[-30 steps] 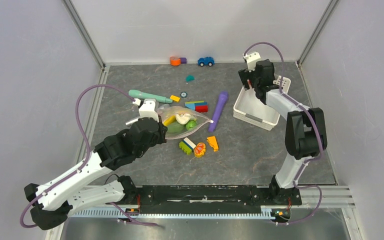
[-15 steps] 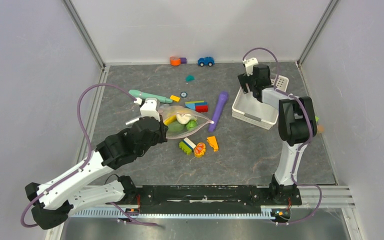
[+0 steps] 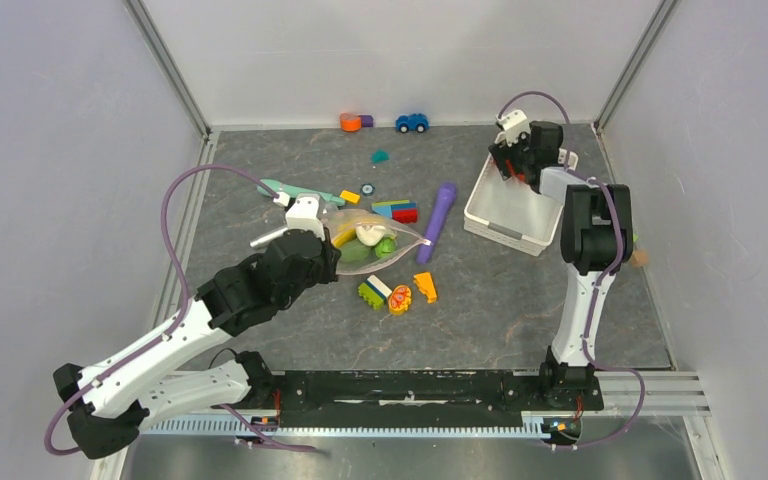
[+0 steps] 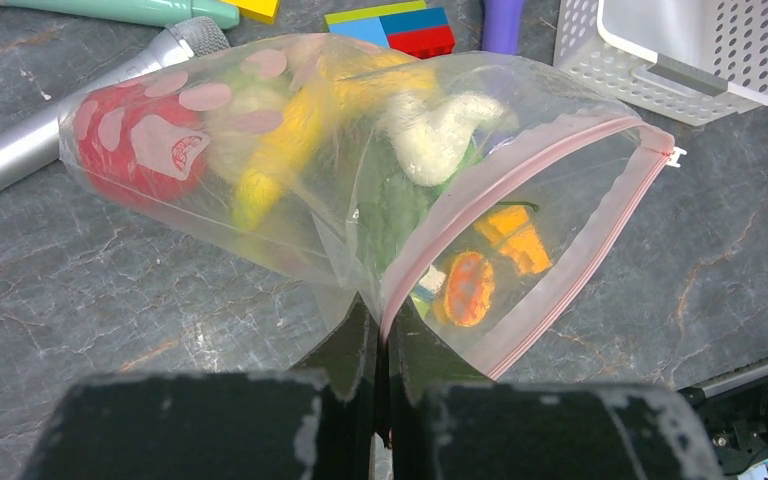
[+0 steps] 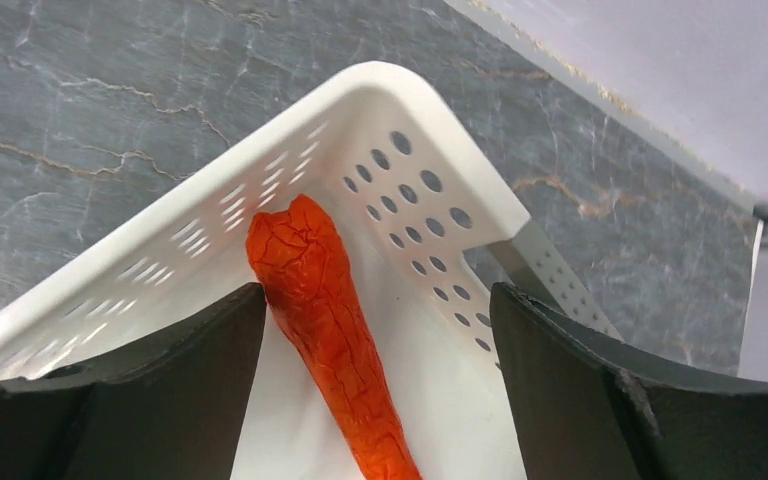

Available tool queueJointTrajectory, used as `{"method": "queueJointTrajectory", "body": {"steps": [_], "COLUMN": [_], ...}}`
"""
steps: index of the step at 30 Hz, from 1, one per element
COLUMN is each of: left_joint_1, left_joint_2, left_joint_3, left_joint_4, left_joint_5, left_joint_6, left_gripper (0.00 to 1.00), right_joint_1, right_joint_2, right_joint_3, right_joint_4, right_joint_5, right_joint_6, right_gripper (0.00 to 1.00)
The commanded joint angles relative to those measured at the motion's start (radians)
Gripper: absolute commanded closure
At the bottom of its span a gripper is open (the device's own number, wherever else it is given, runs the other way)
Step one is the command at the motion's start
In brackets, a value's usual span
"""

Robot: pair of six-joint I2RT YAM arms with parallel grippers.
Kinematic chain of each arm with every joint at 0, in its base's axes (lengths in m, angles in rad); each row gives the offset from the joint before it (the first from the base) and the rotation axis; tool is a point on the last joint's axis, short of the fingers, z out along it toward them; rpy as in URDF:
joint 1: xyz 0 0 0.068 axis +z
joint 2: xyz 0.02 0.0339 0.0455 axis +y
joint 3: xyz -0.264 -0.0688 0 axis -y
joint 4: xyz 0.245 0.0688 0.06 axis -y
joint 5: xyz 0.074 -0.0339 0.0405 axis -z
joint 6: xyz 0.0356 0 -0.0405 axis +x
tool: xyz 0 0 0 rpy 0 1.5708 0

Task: Place the food in the zip-top bag and seal the zipper
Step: Pick up the fake vegetable from the bin.

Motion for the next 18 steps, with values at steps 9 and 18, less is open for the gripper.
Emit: {"method": "queueJointTrajectory", "body": {"steps": [9, 18], "left_joint_1": [0.012, 0.018], "left_joint_2": [-0.02, -0.027], "left_joint_3": [-0.004, -0.008], "left_joint_4": [0.057, 0.058], "left_joint_5": [0.001, 0.003], "left_joint_6": [0.053, 0.061], "left_gripper": [0.98, 0.98], "right_joint_1": [0.001, 0.002], "right_joint_2": [0.055, 0.13], "right_joint_3": [0.081, 0.163], "right_joint_4": [0.001, -0.044], "right_joint_5": [-0.189, -0.222], "right_joint_6": [-0.216, -0.201], "right_gripper": [0.14, 0.24]}}
